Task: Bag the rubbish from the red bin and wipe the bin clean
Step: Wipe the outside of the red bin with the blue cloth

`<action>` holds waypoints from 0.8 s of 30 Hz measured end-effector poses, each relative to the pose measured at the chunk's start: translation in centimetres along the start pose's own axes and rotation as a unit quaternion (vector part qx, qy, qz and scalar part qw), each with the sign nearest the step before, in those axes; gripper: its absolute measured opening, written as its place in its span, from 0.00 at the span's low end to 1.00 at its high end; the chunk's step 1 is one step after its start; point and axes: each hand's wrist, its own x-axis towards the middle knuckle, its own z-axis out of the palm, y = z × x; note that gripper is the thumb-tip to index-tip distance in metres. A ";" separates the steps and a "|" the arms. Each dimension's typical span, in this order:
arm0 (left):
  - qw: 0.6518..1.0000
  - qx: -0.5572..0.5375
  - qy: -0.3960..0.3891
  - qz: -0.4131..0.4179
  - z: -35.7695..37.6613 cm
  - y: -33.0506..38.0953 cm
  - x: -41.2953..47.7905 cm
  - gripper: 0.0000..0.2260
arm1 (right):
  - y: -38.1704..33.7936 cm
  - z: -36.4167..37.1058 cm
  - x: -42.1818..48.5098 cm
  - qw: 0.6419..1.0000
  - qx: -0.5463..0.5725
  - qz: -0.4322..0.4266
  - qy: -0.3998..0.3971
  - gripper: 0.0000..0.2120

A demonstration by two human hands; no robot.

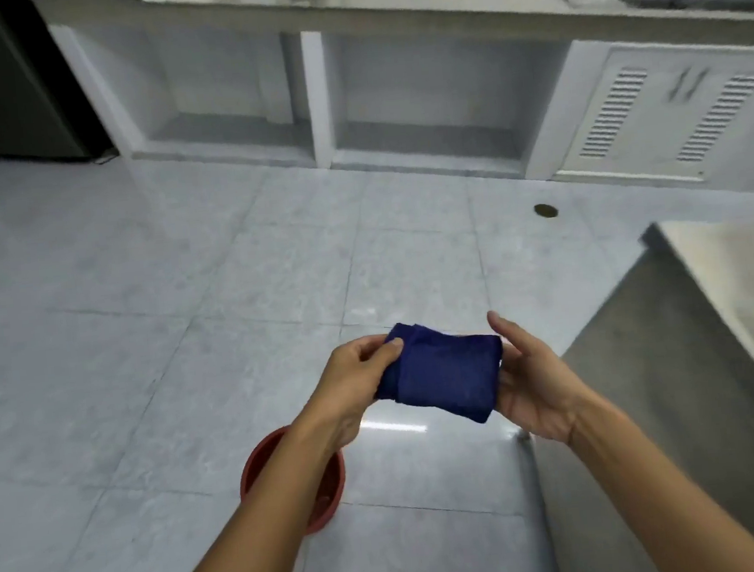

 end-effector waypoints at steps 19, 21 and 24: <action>0.860 0.281 -0.385 0.181 25.1 9.9 -20.7 0.11 | -4.0 -8.2 -35.2 0.917 -0.206 -0.216 0.264 0.11; 0.860 0.298 -0.349 0.221 27.9 9.6 -21.3 0.12 | -3.9 -10.3 -36.9 0.897 -0.215 -0.232 0.309 0.15; 0.840 0.310 -0.336 0.293 31.7 9.5 -22.0 0.10 | -3.6 -13.4 -39.0 0.870 -0.239 -0.279 0.329 0.11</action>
